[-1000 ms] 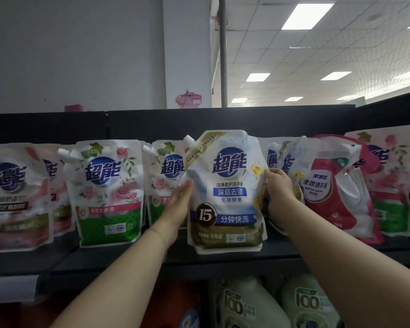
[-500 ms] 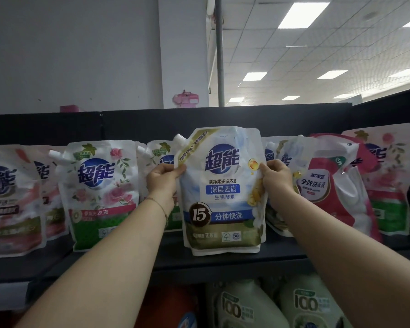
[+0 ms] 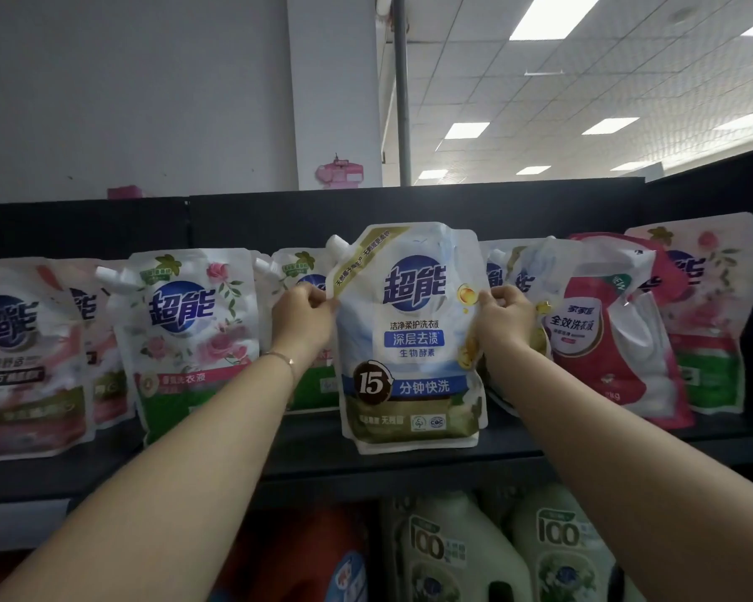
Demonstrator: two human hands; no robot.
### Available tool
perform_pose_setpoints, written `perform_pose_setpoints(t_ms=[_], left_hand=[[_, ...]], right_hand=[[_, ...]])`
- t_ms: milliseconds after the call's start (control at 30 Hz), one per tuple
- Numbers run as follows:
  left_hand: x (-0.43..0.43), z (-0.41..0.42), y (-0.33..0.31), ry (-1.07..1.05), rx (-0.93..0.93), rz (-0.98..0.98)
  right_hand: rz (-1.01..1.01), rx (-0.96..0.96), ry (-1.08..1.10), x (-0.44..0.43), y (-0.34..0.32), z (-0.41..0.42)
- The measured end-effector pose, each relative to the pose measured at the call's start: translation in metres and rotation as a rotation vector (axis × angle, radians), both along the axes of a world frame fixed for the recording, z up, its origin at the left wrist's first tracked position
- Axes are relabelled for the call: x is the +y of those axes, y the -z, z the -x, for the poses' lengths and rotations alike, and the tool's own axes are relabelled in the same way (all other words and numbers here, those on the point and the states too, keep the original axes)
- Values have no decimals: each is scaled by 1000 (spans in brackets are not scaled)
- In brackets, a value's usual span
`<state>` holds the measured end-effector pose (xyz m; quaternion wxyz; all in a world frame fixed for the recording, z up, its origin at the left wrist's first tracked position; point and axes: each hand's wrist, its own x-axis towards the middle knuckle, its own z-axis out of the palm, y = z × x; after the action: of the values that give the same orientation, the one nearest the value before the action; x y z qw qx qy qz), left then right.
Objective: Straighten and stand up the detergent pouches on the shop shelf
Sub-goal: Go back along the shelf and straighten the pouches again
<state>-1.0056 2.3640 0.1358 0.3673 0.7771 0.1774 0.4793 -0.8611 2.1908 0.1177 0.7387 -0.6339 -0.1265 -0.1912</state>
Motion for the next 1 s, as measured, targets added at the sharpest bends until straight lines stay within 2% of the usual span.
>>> perform_pose_setpoints(t_ms=[167, 233, 300, 400, 467, 500, 567, 767, 1000], left_hand=[[7, 24, 18, 25, 114, -190], [4, 28, 33, 54, 168, -264], [-3, 29, 50, 90, 257, -458], [-14, 25, 75, 72, 491, -806], [-17, 19, 91, 29, 605, -900], [-18, 16, 97, 5, 630, -921], [-17, 11, 105, -32, 644, -928], [-13, -4, 106, -104, 701, -955], [-13, -26, 107, -152, 680, -969]], right_hand=[[177, -50, 88, -17, 12, 6], [256, -150, 135, -20, 19, 18], [478, -400, 218, -21, 32, 32], [878, -892, 215, -19, 55, 46], [1172, -1207, 232, -16, 71, 42], [1290, -1292, 241, -13, 79, 38], [1374, -1319, 236, -10, 90, 29], [1400, -1337, 304, -11, 91, 11], [1337, -1347, 355, -5, 94, -11]])
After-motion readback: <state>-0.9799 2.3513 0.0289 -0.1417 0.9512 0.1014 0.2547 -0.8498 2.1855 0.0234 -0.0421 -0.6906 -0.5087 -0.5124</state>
